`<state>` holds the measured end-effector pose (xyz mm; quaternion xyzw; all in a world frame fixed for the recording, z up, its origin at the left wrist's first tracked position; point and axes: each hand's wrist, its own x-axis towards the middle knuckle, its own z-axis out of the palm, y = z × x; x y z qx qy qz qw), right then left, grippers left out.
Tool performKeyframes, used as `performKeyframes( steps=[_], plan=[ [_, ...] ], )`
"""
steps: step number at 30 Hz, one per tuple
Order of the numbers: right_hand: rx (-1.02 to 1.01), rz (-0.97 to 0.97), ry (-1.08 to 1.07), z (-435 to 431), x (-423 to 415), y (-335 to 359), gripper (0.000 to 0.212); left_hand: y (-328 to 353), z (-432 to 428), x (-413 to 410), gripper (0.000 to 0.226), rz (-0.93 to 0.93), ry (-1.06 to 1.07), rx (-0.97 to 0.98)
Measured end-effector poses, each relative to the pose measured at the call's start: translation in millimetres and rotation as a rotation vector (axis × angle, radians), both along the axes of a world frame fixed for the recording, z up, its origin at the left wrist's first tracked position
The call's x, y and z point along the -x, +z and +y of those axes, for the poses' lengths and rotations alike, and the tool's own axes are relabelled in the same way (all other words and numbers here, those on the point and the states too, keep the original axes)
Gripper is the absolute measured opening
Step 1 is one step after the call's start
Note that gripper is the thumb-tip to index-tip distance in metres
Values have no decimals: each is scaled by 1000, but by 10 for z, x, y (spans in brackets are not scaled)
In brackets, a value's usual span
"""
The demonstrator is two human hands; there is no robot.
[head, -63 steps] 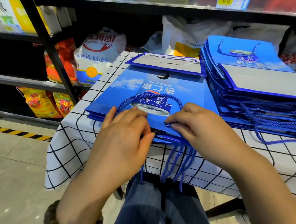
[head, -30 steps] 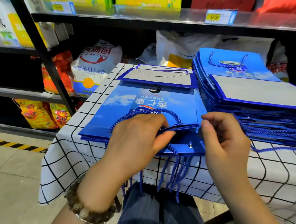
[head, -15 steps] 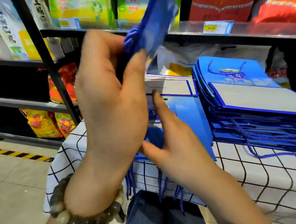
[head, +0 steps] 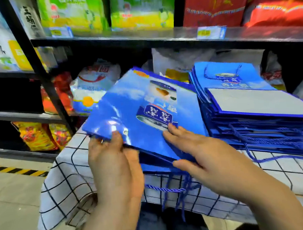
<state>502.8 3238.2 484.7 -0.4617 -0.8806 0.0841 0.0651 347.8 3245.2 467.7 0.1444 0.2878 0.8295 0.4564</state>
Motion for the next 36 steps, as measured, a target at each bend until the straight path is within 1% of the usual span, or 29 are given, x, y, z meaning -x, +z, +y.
performKeyframes(
  steps=[2,4,6,7,9,11,13,15,16,18,19,21,22,24,26,28,31,33,35,36],
  plan=[
    [64,-63,14,17,-25,-55,53,-156,-117,-31,35,1,-43,135],
    [108,-65,22,33,-16,-106,50,-252,-188,27,32,7,-95,239],
    [138,-55,19,61,-29,-146,48,-226,-288,90,29,90,-145,330],
    [152,-47,13,77,-39,-156,48,-221,-358,117,23,130,-182,355],
    [184,6,6,103,-47,-158,48,-192,-472,192,13,215,-247,388],
    [208,118,-31,103,-68,-152,49,-197,-554,264,12,297,-287,412],
    [135,199,-110,64,-137,-156,48,-252,-596,326,9,360,-305,416],
    [3,186,-219,-11,-225,-154,47,-319,-597,369,12,448,-277,455],
    [-64,185,-278,-54,-263,-153,46,-334,-596,376,14,500,-253,463],
    [-153,169,-368,-136,-306,-139,42,-364,-583,381,29,624,-220,479],
    [-160,136,-394,-169,-304,-139,37,-363,-575,373,34,679,-227,476],
    [-130,57,-406,-216,-283,-136,25,-340,-570,338,35,765,-287,458],
    [-123,51,-404,-231,-277,-126,19,-330,-573,317,34,797,-329,442],
    [-117,107,-395,-261,-277,-84,20,-303,-585,271,30,873,-418,415],
    [-87,240,-422,-296,-273,-17,20,-258,-611,221,28,967,-492,378],
    [-2,496,-450,-305,-249,38,18,-188,-628,148,23,1040,-572,333],
    [243,943,-446,-280,-158,119,27,-122,-619,-22,9,1149,-781,236],
    [310,1124,-443,-249,-116,163,26,-130,-579,-129,3,1175,-842,171],
    [332,1228,-454,-224,-106,185,22,-145,-539,-231,16,1257,-816,128],
    [340,1259,-460,-215,-110,190,20,-149,-525,-267,21,1281,-768,119]
  ],
)
